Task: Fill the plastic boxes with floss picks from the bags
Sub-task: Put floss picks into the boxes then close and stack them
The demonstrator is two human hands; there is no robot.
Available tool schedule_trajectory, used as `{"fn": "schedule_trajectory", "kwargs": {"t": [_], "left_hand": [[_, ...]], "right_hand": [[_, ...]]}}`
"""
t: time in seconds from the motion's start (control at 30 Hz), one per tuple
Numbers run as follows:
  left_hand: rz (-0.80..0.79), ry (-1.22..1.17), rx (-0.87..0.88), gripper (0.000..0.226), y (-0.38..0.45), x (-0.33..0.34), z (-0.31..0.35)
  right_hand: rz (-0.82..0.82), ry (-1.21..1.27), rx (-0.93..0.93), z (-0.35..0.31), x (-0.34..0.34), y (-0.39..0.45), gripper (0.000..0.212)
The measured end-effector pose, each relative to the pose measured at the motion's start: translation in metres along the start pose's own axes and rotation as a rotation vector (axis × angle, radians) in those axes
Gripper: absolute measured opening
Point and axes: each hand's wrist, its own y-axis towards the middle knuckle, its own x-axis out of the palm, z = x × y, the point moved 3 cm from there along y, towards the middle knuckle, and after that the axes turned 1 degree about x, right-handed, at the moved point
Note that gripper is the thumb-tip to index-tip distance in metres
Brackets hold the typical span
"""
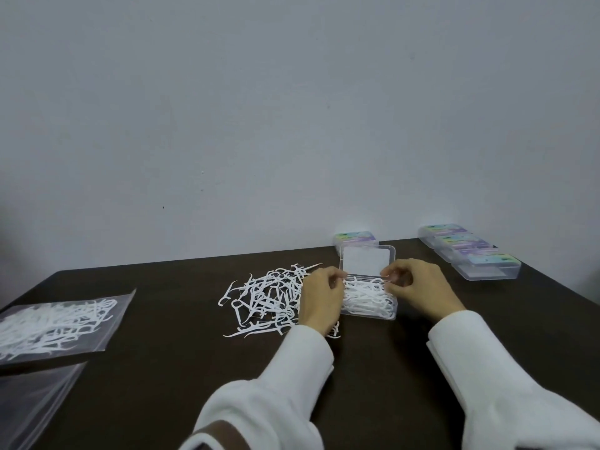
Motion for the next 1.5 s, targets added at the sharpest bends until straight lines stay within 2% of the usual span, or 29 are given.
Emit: {"fn": "schedule_trajectory", "kwargs": {"t": [0.1,0.23,0.33,0.47,0.57,0.67,0.77,0.87,1.1,1.3,1.4,1.5], "left_hand": [[-0.011,0.012,-0.001,0.026,0.0002,0.0,-0.0002],[-0.028,0.058,0.042,0.026,-0.0008,0.0019,-0.0001],[-0.018,0.078,0.051,0.021,-0.0011,0.0013,0.0002],[-0.003,0.072,0.045,0.019,-0.0015,-0.0009,-0.0012],[0.004,0.046,0.031,0.019,-0.0017,-0.0013,-0.0023],[-0.024,0.02,0.027,0.025,-0.0022,-0.0001,-0.0035],[-0.105,-0.025,0.053,0.034,-0.0035,0.0005,-0.0034],[-0.151,0.03,0.117,0.041,-0.0053,-0.0012,-0.0041],[-0.132,0.103,0.212,0.031,-0.0066,-0.0034,-0.0027],[-0.095,0.025,0.163,0.033,-0.0045,-0.0051,-0.0033],[-0.034,-0.026,0.106,0.022,-0.0028,-0.0073,-0.0064],[-0.017,-0.02,0.085,0.02,-0.0017,-0.0056,-0.0091]], "right_hand": [[-0.049,-0.083,-0.047,-0.001,0.0019,0.0004,0.016],[-0.066,-0.106,-0.046,-0.0037,-0.0011,-0.0009,0.003],[-0.062,-0.09,-0.028,-0.004,-0.0028,-0.001,0.008],[-0.047,-0.093,-0.033,-0.0025,-0.0013,-0.001,0.003],[-0.036,-0.121,-0.026,0.0001,0.0023,-0.0002,0.009],[-0.031,-0.041,-0.017,0.0008,0.0015,-0.0008,0.013],[-0.111,-0.013,-0.039,-0.0002,0.0014,-0.0019,0.012],[-0.129,-0.021,-0.058,-0.0019,0.0036,-0.0034,0.011],[-0.112,-0.026,-0.067,-0.0009,0.0009,-0.0034,0.011],[-0.103,-0.029,-0.06,0.0007,-0.0003,-0.0025,0.012],[-0.072,-0.025,-0.049,0.0023,-0.002,-0.0016,0.014],[-0.098,-0.029,-0.047,0.0022,-0.0009,-0.0016,0.014]]}}
